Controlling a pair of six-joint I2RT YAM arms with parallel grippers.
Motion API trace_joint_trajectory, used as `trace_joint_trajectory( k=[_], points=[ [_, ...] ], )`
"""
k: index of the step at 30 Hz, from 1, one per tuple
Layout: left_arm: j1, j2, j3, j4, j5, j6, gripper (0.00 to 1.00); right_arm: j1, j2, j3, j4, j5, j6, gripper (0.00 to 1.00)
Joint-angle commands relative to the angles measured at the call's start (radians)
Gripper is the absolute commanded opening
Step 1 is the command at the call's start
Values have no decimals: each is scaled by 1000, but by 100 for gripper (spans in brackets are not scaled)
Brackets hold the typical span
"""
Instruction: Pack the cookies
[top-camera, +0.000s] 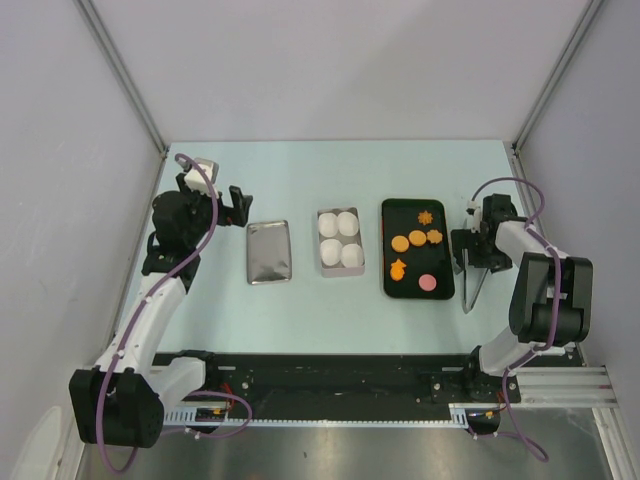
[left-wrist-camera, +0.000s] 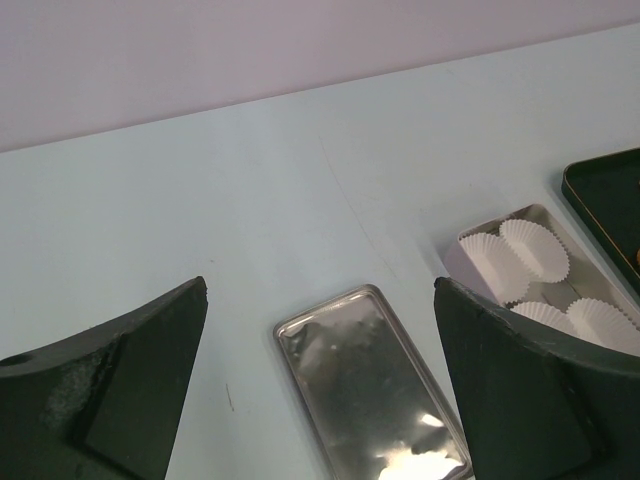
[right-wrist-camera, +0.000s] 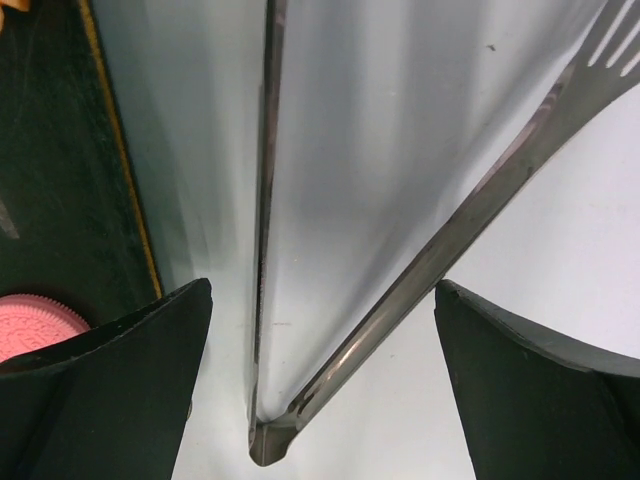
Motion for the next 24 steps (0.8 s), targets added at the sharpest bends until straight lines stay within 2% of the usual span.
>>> trace_joint_trajectory(
  k=[1, 11, 24],
  points=[
    [-3, -15, -7, 41, 17, 16, 100, -10, 17, 0, 28, 31, 18, 96],
    [-3, -15, -15, 44, 20, 11, 100, -56, 72, 0, 45, 13, -15, 94],
    [-3, 2, -21, 61, 18, 11, 100, -99, 103, 31, 130, -91, -176, 91]
  ],
)
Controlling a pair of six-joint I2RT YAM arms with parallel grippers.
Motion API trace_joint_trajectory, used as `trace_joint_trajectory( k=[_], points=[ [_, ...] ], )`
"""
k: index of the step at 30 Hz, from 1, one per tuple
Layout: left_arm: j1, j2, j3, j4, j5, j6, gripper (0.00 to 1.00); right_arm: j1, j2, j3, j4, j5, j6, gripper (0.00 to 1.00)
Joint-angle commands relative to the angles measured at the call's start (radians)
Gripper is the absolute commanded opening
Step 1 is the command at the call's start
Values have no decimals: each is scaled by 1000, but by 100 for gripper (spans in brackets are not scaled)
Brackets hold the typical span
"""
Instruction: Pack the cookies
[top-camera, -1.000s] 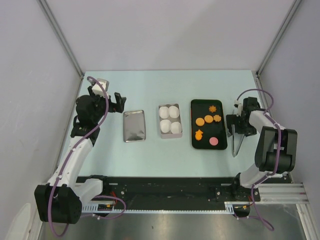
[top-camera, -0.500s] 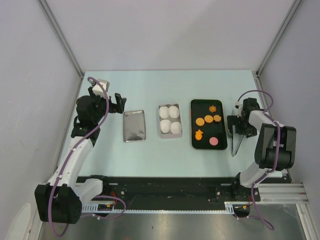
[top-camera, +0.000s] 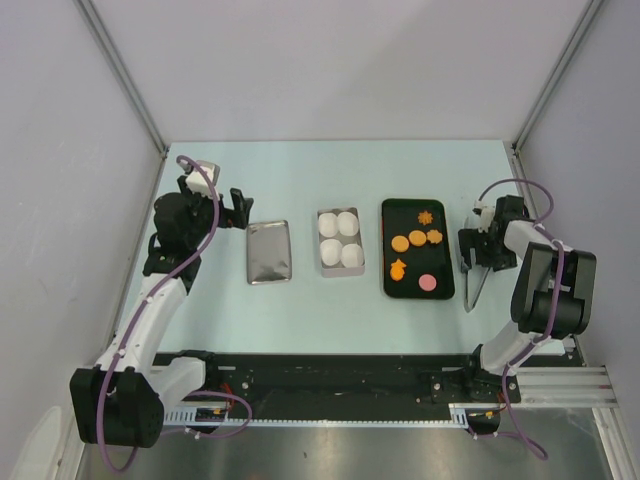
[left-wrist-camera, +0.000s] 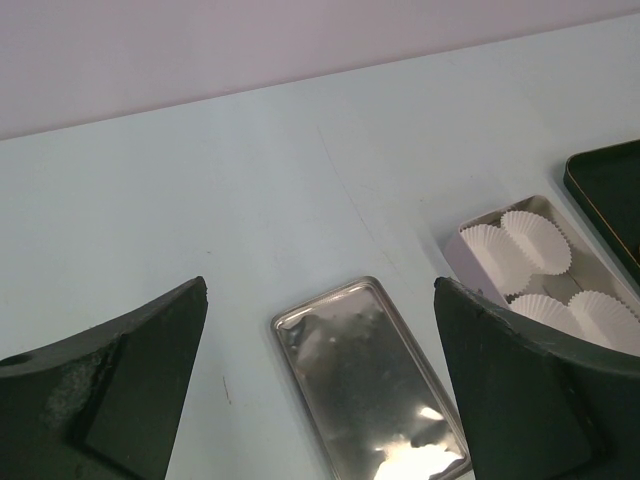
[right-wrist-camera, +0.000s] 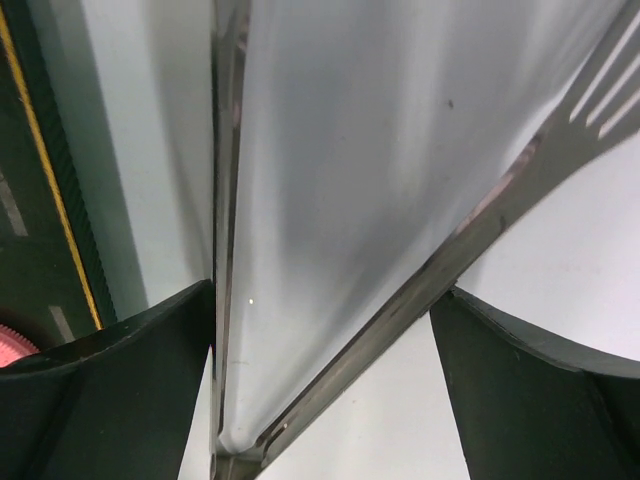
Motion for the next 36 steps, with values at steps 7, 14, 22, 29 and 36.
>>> trace_joint_trajectory(
  k=[7, 14, 22, 29, 36],
  points=[
    [-3, 16, 1, 60, 19, 10, 100, -5, 82, 107, 71, 11, -153, 90],
    [-3, 27, 7, 63, 18, 11, 100, -6, 121, 173, 74, -12, -234, 91],
    [-3, 21, 8, 54, 12, 18, 100, -8, 150, 238, -7, -50, -190, 92],
    [-3, 19, 1, 56, 17, 14, 100, -19, 160, 238, -81, -99, -89, 93],
    [-3, 2, -16, 59, 15, 16, 100, -25, 153, 232, -67, -81, -49, 92]
  ],
)
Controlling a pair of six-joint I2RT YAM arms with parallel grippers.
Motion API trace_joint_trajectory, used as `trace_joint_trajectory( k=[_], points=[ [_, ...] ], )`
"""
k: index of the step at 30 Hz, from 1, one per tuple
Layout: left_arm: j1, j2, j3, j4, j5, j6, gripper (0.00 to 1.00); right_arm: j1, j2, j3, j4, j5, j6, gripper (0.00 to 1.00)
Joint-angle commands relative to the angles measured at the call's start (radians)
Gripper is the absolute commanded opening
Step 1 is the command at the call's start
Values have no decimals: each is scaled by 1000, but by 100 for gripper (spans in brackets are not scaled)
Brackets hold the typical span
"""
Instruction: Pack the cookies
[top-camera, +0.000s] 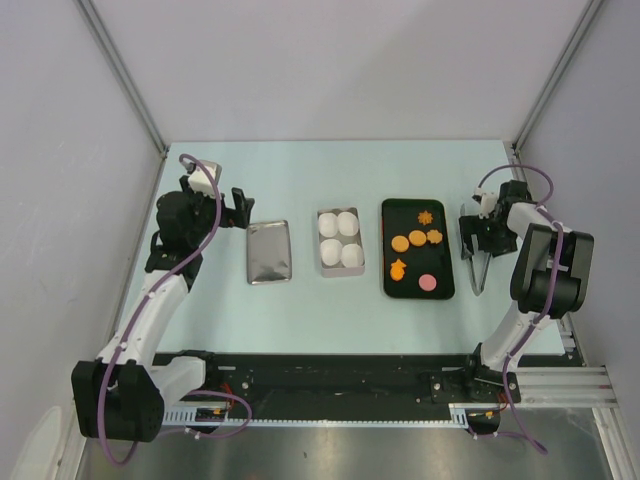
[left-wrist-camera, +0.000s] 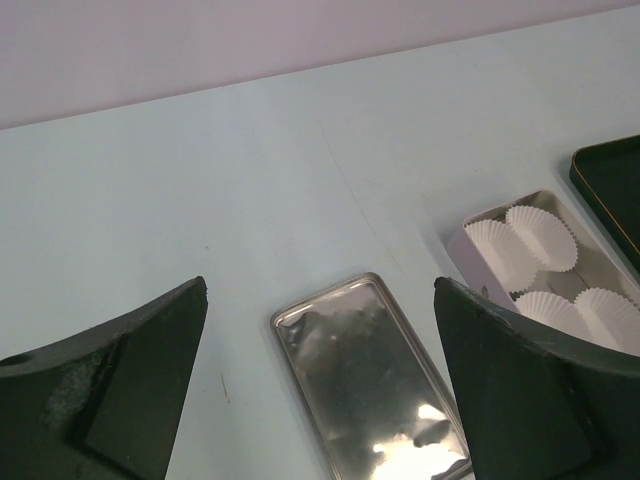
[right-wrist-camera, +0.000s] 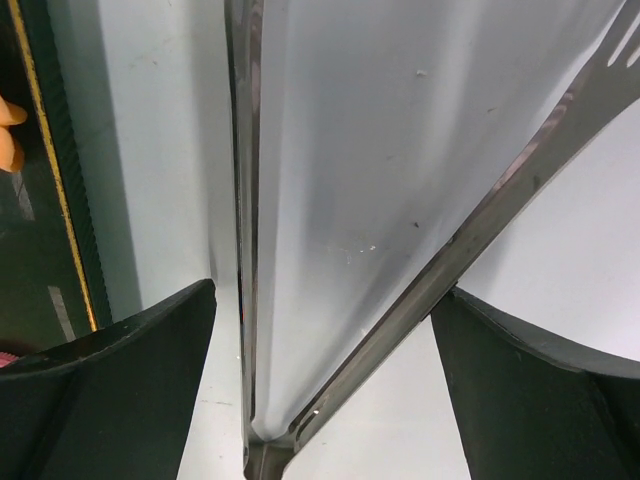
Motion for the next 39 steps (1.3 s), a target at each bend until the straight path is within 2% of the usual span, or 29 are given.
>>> trace_joint_trajectory(
  k=[1, 13, 34, 39],
  points=[
    [-3, -29, -15, 43, 17, 14, 100, -7, -1, 24, 1, 7, 51, 92],
    [-3, -20, -18, 46, 20, 10, 100, -5, 15, -2, 67, 82, 133, 87],
    [-3, -24, -26, 44, 19, 8, 100, 18, 55, -16, 67, 43, 134, 80],
    [-3, -31, -32, 44, 14, 10, 100, 25, 68, -16, 70, 53, 133, 74]
  ],
)
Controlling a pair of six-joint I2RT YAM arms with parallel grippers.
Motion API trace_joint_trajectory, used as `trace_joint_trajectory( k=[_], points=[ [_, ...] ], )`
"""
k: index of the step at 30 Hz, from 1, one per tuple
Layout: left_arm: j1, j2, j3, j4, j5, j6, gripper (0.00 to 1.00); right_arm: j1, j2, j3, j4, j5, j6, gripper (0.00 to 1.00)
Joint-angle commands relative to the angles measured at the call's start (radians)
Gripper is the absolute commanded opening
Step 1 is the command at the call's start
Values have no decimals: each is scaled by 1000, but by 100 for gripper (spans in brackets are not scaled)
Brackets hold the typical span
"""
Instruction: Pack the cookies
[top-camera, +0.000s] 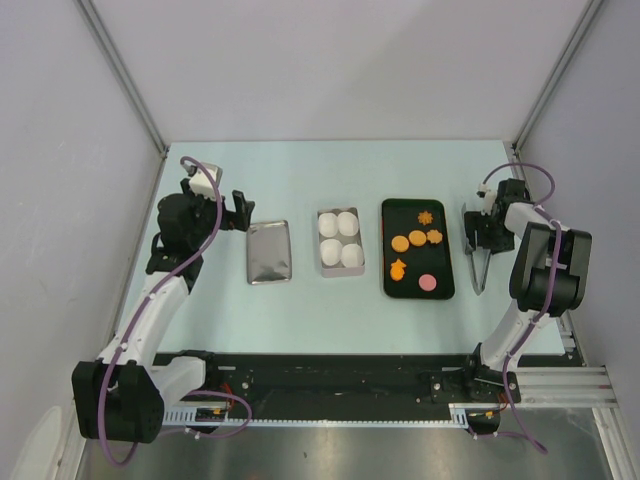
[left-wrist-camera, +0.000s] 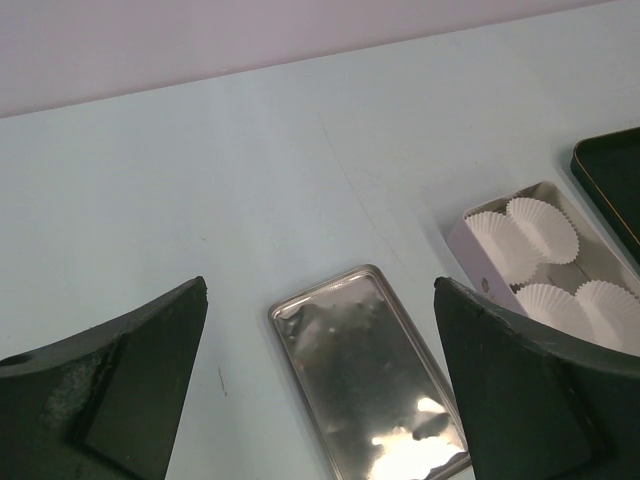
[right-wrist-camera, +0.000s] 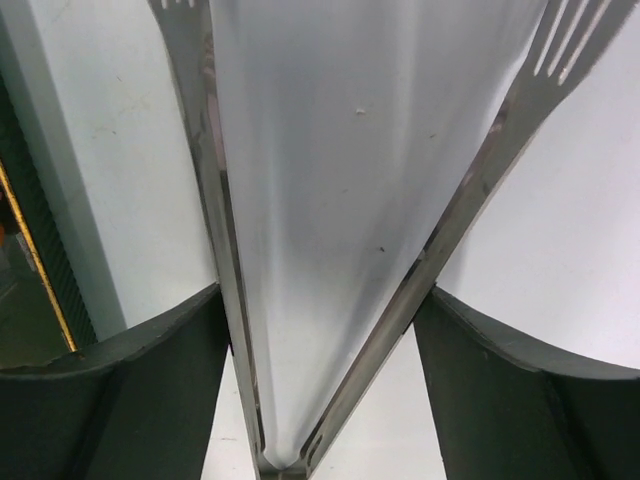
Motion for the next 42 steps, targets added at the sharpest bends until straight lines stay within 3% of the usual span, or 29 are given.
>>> trace_joint_trajectory(
  k=[1, 8, 12, 23, 42],
  points=[
    [-1, -25, -15, 43, 14, 11, 100, 17, 52, -14, 0, -16, 12, 72],
    [-3, -27, -17, 43, 15, 10, 100, 12, 45, -14, -8, -21, 6, 52],
    [-3, -25, -17, 43, 14, 10, 100, 8, 5, -14, -12, -19, 0, 49],
    [-3, -24, -14, 36, 8, 13, 100, 28, -162, 88, -130, -30, 8, 51],
    [-3, -25, -11, 36, 14, 7, 100, 104, -196, 257, -277, 81, -9, 57]
  ],
)
